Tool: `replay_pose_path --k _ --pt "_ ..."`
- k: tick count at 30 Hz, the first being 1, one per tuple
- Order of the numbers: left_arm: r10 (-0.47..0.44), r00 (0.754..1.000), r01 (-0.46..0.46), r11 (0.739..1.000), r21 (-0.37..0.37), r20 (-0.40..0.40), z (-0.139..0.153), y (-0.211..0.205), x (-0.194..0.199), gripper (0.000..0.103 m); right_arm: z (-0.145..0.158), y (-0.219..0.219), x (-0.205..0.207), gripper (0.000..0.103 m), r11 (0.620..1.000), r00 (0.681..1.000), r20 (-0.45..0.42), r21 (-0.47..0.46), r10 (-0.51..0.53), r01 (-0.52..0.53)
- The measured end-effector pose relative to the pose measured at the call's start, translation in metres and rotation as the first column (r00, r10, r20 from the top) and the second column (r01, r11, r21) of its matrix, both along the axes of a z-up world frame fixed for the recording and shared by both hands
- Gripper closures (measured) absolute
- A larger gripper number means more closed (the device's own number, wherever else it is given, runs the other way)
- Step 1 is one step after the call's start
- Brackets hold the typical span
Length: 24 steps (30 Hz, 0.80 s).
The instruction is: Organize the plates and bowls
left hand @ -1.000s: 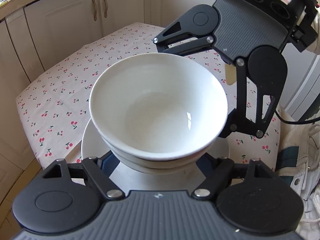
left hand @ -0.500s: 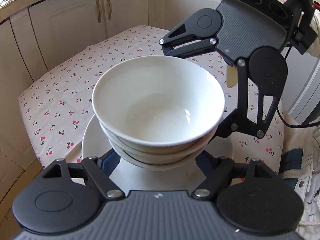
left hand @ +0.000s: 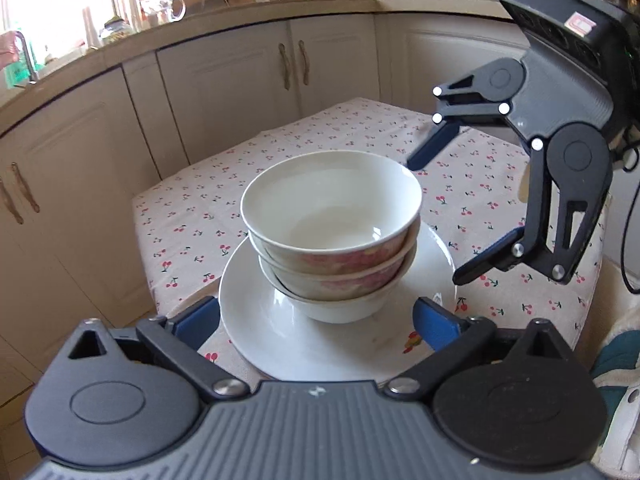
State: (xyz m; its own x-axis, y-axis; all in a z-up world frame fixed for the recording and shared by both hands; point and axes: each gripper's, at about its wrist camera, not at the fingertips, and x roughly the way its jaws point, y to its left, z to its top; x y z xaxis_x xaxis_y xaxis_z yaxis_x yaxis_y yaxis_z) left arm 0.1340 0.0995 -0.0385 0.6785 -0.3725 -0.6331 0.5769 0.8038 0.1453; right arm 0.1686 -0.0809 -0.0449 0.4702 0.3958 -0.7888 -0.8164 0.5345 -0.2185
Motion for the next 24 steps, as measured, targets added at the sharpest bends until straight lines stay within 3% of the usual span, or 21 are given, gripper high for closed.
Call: replay_pose_path --k 3,6,9,12,14,18,24 --pt "0.087 0.996 -0.087 0.996 -0.039 0.021 0.003 -0.006 -0.02 0.001 0.001 -0.011 -0.018 0.0 0.993 0.994 -0.011 0.029 -0.11 0.111" --pt "0.256 0.965 -0.25 0.964 -0.089 0.061 0.006 -0.017 -0.04 0.001 -0.001 -0.022 -0.037 0.0 0.966 0.966 0.025 0.03 -0.257 0.256" --pt "0.393 0.92 -0.387 0.909 -0.158 0.009 0.011 -0.025 -0.057 0.001 -0.004 -0.035 -0.048 0.0 0.896 0.895 0.042 0.042 -0.444 0.443" --pt "0.505 0.862 -0.503 0.85 -0.159 -0.029 0.014 -0.035 -0.076 0.001 -0.006 -0.05 -0.062 0.0 0.811 0.814 0.007 0.079 -0.581 0.579" --pt "0.545 0.837 -0.545 0.826 -0.141 -0.042 0.015 -0.043 -0.085 0.001 -0.001 -0.057 -0.076 0.0 0.778 0.784 -0.011 0.119 -0.621 0.617" --pt "0.568 0.818 -0.575 0.808 -0.132 -0.088 0.015 -0.052 -0.099 0.001 0.012 -0.067 -0.106 0.0 0.735 0.748 -0.016 0.175 -0.663 0.655" --pt "0.563 0.823 -0.566 0.81 -0.154 -0.066 0.025 -0.062 -0.122 0.001 0.03 -0.077 -0.136 0.0 0.684 0.709 -0.004 0.26 -0.705 0.682"
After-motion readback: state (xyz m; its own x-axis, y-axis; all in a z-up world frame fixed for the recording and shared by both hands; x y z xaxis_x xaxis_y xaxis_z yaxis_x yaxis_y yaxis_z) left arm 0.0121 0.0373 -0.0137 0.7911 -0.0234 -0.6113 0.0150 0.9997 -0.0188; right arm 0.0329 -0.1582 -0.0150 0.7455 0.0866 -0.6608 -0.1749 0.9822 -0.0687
